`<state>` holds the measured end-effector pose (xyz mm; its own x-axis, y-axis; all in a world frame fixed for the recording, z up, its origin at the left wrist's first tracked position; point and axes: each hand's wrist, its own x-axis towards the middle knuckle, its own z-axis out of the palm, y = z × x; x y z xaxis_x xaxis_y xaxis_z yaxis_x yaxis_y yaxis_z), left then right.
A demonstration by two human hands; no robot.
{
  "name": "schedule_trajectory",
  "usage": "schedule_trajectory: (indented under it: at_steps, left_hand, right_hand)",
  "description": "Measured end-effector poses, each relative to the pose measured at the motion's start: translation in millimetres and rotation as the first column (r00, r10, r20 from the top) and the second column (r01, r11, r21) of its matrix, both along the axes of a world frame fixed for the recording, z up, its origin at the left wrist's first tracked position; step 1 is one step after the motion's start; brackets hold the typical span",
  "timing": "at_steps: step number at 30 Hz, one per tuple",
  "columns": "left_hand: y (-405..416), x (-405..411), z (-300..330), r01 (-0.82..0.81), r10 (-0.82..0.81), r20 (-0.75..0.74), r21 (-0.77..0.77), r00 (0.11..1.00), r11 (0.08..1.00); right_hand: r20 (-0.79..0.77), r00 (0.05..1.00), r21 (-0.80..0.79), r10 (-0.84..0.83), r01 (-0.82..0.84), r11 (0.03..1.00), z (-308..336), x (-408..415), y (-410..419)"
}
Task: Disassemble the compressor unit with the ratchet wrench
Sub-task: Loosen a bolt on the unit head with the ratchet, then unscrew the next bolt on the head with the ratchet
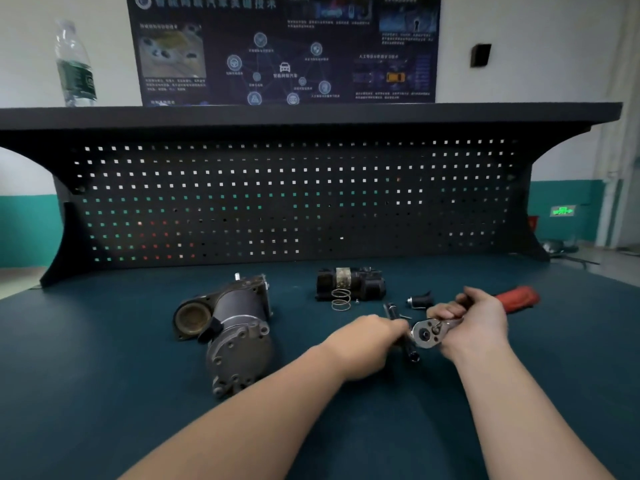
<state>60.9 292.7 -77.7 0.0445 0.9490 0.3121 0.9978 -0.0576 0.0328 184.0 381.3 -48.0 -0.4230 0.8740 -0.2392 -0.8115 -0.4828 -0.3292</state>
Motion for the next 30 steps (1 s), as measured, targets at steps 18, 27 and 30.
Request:
schedule_trajectory:
  at_steps: [18, 27, 30]
  left_hand:
    - [-169, -93, 42, -0.354, 0.343, 0.101, 0.140, 0.934, 0.925]
    - [-180, -99, -7, -0.656, 0.458, 0.727, -0.015, 0.511, 0.755]
    - [-172, -86, -7, -0.625, 0.314, 0.821, 0.065, 0.476, 0.778]
  right_hand:
    - [0.434, 0.868, 0.342, 0.240, -0.406, 0.848, 8, -41, -69]
    - [0.609, 0.793, 0.589, -0.004, -0.450, 0.671, 2, -58, -107]
    - [0.525, 0.851, 0.586, 0.034, -0.390, 0.711, 6, -55, -108]
